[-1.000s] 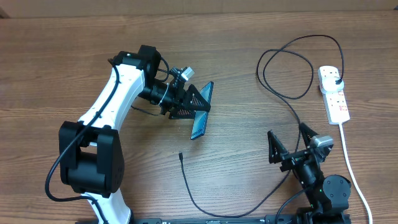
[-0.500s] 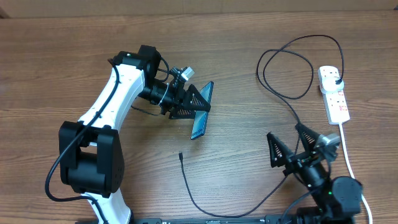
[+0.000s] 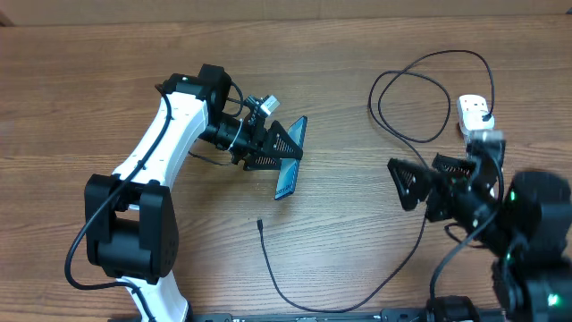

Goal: Plug charger to phone and switch on socket
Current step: 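Move the right gripper from rest toward the phone held by the left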

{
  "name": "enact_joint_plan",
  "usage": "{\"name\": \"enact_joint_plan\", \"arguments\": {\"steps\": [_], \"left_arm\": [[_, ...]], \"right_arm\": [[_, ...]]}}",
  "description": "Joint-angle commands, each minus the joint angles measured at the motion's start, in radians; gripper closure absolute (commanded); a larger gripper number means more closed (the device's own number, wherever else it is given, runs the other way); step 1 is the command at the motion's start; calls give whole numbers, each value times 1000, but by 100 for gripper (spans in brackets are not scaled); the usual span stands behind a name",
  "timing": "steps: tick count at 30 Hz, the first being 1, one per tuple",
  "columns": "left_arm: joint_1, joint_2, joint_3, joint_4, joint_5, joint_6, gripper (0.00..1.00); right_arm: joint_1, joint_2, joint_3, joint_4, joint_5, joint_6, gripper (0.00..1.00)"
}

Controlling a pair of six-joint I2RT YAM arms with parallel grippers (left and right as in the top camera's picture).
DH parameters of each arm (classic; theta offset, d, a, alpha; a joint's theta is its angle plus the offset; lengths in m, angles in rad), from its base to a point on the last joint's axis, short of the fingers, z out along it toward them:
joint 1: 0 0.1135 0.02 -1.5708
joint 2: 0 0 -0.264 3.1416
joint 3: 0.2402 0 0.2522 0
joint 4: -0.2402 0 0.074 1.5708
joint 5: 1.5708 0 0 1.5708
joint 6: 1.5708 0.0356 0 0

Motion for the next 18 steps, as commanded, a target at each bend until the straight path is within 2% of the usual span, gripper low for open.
{"name": "enact_joint_plan", "arguments": {"steps": [1,7,11,18], "left_arm": [[3,-23,20,-1,53,23,40],[3,-23,20,-2,53,23,39],[3,-23,20,-2,53,23,39],[3,-23,20,-2,53,23,39]], "right_arm": [[4,60,63,-20,-26,-2,0],[4,119,63,-20,-241,-3,0],[4,155,63,-22,-242,0,0],[4,239,63,-29,-242,92,0]]}}
